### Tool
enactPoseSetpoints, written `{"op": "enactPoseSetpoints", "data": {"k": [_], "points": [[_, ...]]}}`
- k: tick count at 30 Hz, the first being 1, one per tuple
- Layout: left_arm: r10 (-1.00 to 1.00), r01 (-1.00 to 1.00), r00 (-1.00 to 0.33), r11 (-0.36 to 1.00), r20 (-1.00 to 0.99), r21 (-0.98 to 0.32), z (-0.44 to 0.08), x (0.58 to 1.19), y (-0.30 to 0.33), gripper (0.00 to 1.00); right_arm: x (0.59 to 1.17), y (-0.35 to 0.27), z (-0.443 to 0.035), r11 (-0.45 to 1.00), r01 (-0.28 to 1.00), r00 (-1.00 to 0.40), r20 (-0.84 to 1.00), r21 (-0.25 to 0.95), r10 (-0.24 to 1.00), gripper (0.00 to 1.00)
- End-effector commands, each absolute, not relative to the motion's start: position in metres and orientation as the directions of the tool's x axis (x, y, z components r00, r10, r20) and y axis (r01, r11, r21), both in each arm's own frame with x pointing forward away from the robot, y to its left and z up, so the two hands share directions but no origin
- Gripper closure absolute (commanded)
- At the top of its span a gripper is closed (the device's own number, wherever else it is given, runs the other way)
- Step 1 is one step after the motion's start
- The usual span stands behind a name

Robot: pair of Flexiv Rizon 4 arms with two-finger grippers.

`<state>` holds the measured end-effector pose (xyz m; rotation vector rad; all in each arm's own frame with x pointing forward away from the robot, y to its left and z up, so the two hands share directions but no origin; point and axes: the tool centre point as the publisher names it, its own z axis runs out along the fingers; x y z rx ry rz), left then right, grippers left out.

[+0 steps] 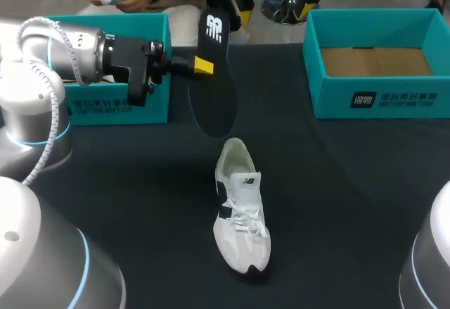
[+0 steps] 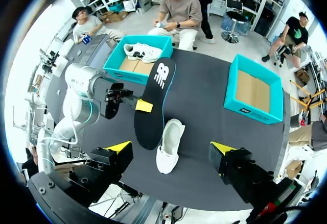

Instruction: Take the shoe out of the shoebox, open the shoe tongue, remove and reinsert the insole, then place the shoe into the shoebox

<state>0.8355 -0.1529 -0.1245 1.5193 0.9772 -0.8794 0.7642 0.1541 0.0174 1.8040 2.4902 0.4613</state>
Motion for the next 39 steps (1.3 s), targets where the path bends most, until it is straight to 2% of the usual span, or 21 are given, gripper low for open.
{"op": "enactPoseSetpoints", "data": {"k": [1,8,20,31,39], "points": [[0.126,0.92,0.392,-0.086,-0.911,0.383,-0.125,0.836,-0.154,1.0,0.765,0.138,0.005,0.262,0.917,-0.354,0.31,0.301,0.882,0.0],[0.126,0.92,0.392,-0.086,-0.911,0.383,-0.125,0.836,-0.154,1.0,0.766,0.132,0.0,0.198,0.917,-0.365,0.533,0.346,0.763,0.0],[0.126,0.92,0.392,-0.086,-0.911,0.383,-0.125,0.836,-0.154,1.0,0.776,0.131,-0.026,0.12,0.944,-0.326,0.798,0.308,0.507,0.0],[0.126,0.92,0.392,-0.086,-0.911,0.383,-0.125,0.836,-0.154,1.0,0.778,0.128,-0.047,0.084,0.943,-0.334,0.897,0.323,0.291,0.0],[0.126,0.92,0.392,-0.086,-0.911,0.383,-0.125,0.836,-0.154,1.0,0.777,0.129,-0.052,0.088,0.943,-0.333,0.901,0.321,0.277,0.0]]}}
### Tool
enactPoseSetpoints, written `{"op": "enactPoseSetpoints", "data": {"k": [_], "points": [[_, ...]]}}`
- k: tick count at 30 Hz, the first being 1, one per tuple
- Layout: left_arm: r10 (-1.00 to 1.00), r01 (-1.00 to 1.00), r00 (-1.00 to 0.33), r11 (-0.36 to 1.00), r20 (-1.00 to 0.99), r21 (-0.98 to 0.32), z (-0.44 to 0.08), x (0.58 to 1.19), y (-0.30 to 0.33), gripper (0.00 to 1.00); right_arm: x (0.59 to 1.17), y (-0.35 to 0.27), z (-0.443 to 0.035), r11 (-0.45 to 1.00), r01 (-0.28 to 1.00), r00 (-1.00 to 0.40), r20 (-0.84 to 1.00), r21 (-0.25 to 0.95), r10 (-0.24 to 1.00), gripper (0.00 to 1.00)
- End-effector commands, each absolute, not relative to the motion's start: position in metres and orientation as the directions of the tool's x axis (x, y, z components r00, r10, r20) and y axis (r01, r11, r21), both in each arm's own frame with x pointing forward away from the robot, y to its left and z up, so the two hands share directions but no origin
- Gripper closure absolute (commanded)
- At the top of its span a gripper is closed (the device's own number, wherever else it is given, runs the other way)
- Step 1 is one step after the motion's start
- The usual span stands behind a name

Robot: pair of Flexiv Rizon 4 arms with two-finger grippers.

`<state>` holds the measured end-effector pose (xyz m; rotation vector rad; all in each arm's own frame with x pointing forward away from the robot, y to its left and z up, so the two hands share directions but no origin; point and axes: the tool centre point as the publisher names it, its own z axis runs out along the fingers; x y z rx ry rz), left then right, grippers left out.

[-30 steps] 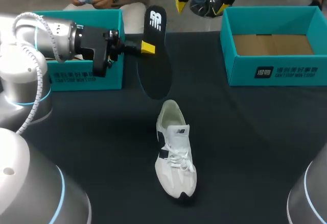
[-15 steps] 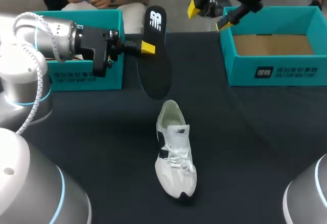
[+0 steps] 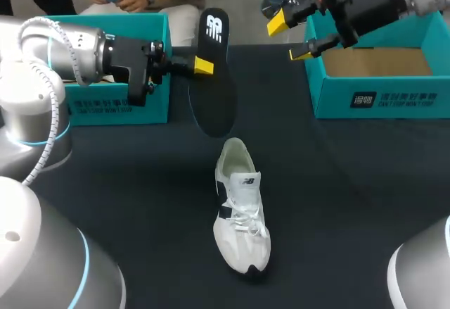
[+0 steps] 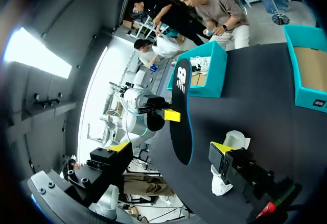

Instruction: Take the shoe out of the shoebox, open the shoe tongue, remove and reinsert the insole, then place the shoe into the shoebox

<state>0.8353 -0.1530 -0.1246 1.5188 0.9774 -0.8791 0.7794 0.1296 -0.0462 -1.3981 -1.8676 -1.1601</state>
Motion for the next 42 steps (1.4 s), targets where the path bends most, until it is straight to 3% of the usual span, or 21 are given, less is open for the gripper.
{"op": "enactPoseSetpoints", "data": {"k": [1,23,42], "points": [[0.126,0.92,0.392,-0.086,-0.911,0.383,-0.125,0.836,-0.154,1.0,0.777,0.129,-0.053,0.089,0.943,-0.333,0.901,0.321,0.278,0.0],[0.126,0.92,0.392,-0.086,-0.911,0.383,-0.125,0.836,-0.154,1.0,0.787,0.165,-0.087,0.119,0.943,-0.33,0.918,0.31,0.218,0.0],[0.126,0.92,0.392,-0.086,-0.911,0.383,-0.125,0.836,-0.154,1.0,0.798,0.193,-0.097,0.104,0.918,-0.396,0.88,0.382,0.264,0.0]]}}
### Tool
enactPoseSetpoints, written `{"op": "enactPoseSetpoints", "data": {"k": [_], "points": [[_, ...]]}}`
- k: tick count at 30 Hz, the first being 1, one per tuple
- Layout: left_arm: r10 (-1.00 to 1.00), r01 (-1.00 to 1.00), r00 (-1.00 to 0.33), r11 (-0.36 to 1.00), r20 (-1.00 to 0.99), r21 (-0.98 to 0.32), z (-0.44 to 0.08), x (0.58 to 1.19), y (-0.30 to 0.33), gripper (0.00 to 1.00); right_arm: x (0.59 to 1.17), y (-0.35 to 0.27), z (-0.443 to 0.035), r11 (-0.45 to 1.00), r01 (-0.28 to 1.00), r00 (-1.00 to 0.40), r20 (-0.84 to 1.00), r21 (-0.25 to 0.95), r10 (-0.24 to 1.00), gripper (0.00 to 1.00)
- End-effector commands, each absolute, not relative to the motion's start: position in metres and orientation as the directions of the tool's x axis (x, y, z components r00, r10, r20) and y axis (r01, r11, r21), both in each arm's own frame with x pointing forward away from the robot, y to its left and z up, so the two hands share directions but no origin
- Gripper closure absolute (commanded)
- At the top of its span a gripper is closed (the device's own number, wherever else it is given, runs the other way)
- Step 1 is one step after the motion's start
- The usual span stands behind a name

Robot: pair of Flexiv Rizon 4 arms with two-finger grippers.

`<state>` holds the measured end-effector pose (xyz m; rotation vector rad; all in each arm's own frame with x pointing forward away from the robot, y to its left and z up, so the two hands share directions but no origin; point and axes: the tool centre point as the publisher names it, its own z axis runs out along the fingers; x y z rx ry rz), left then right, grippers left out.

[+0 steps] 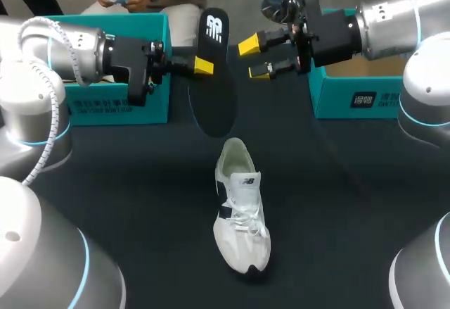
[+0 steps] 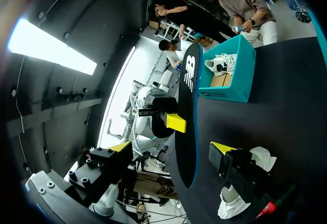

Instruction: Take the shoe out of the shoebox, open the shoe tongue, remove and reinsert the insole, then place the shoe into the shoebox

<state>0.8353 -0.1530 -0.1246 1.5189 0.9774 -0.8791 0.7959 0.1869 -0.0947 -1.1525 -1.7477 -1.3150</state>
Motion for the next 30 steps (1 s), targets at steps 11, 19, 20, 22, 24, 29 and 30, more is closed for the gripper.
{"op": "enactPoseSetpoints", "data": {"k": [11,19,20,22,24,29,30], "points": [[0.126,0.92,0.392,-0.086,-0.911,0.383,-0.125,0.836,-0.154,1.0,0.802,0.213,-0.111,0.109,0.921,-0.39,0.882,0.374,0.263,0.0],[0.126,0.92,0.392,-0.086,-0.911,0.383,-0.125,0.836,-0.154,1.0,0.803,0.227,-0.113,0.12,0.92,-0.391,0.885,0.372,0.251,0.0],[0.126,0.92,0.392,-0.086,-0.911,0.383,-0.125,0.836,-0.154,1.0,0.803,0.228,-0.113,0.123,0.92,-0.391,0.886,0.372,0.248,0.0],[0.126,0.92,0.392,-0.086,-0.911,0.383,-0.125,0.836,-0.154,1.0,0.803,0.23,-0.112,0.124,0.919,-0.393,0.886,0.373,0.247,0.0],[0.126,0.92,0.392,-0.086,-0.911,0.383,-0.125,0.836,-0.154,1.0,0.803,0.232,-0.112,0.124,0.919,-0.393,0.887,0.373,0.244,0.0],[0.126,0.92,0.392,-0.086,-0.911,0.383,-0.125,0.836,-0.154,1.0,0.802,0.238,-0.114,0.128,0.921,-0.39,0.89,0.369,0.237,0.02],[0.126,0.92,0.392,-0.086,-0.911,0.383,-0.125,0.836,-0.154,1.0,0.801,0.239,-0.115,0.128,0.922,-0.386,0.892,0.365,0.234,0.05]]}}
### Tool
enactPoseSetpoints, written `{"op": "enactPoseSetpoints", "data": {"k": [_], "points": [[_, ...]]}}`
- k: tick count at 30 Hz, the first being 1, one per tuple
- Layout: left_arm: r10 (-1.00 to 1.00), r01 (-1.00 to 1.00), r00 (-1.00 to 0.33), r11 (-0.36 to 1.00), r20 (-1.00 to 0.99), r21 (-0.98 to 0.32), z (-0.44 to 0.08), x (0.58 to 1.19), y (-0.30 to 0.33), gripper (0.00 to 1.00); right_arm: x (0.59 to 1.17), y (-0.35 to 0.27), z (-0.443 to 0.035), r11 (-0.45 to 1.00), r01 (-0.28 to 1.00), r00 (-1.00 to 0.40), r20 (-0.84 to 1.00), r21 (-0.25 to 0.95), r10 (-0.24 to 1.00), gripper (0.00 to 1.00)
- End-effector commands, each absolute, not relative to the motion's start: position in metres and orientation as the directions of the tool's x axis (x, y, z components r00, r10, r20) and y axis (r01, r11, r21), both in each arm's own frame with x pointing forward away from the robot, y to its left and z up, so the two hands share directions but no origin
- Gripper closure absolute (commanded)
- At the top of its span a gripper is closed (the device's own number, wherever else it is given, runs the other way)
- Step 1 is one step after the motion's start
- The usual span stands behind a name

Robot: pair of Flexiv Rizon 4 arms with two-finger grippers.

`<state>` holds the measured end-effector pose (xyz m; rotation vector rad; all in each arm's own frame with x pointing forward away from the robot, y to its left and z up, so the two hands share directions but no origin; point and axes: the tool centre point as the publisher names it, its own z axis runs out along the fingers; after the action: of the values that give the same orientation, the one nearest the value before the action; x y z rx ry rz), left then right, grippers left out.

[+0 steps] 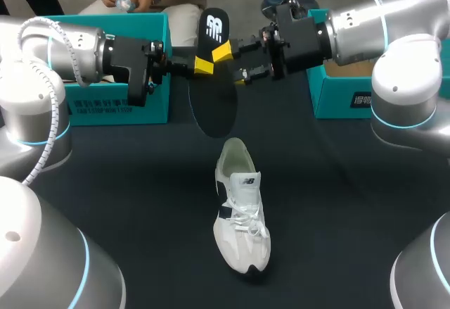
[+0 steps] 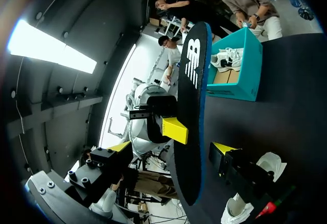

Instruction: Take the shoe out of the shoebox, open the shoe tongue, remove and reinsert the insole, then place the shoe into the shoebox

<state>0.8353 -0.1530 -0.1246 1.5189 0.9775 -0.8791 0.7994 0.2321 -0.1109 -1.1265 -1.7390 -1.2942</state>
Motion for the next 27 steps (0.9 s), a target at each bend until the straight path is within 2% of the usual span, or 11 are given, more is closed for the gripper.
{"op": "enactPoseSetpoints", "data": {"k": [1,2,5,6,7,12,18,23,25,27], "points": [[0.126,0.92,0.392,-0.086,-0.911,0.383,-0.125,0.836,-0.154,1.0,0.801,0.239,-0.116,0.128,0.922,-0.385,0.893,0.365,0.233,0.07],[0.126,0.92,0.392,-0.086,-0.911,0.383,-0.125,0.836,-0.154,1.0,0.801,0.239,-0.117,0.128,0.923,-0.383,0.894,0.362,0.232,0.08],[0.126,0.92,0.392,-0.086,-0.911,0.383,-0.125,0.836,-0.154,1.0,0.801,0.24,-0.12,0.127,0.926,-0.375,0.898,0.355,0.23,0.2],[0.126,0.92,0.392,-0.086,-0.911,0.383,-0.125,0.836,-0.154,1.0,0.801,0.241,-0.12,0.128,0.927,-0.373,0.899,0.352,0.23,0.31],[0.126,0.92,0.392,-0.086,-0.911,0.383,-0.125,0.836,-0.154,1.0,0.801,0.241,-0.121,0.129,0.928,-0.372,0.9,0.351,0.228,0.38],[0.126,0.92,0.392,-0.086,-0.911,0.383,-0.125,0.836,-0.154,1.0,0.801,0.245,-0.123,0.136,0.928,-0.369,0.903,0.346,0.222,0.57],[0.126,0.92,0.392,-0.086,-0.911,0.383,-0.125,0.836,-0.154,1.0,0.801,0.246,-0.124,0.139,0.929,-0.366,0.905,0.343,0.216,0.65],[0.126,0.92,0.392,-0.086,-0.911,0.383,-0.125,0.836,-0.154,1.0,0.801,0.247,-0.127,0.14,0.93,-0.362,0.908,0.339,0.213,0.68],[0.126,0.92,0.392,-0.086,-0.911,0.383,-0.125,0.836,-0.154,1.0,0.801,0.247,-0.127,0.139,0.931,-0.362,0.908,0.339,0.211,0.75],[0.126,0.92,0.392,-0.086,-0.911,0.383,-0.125,0.836,-0.154,1.0,0.801,0.247,-0.127,0.138,0.931,-0.362,0.908,0.339,0.21,0.76]]}}
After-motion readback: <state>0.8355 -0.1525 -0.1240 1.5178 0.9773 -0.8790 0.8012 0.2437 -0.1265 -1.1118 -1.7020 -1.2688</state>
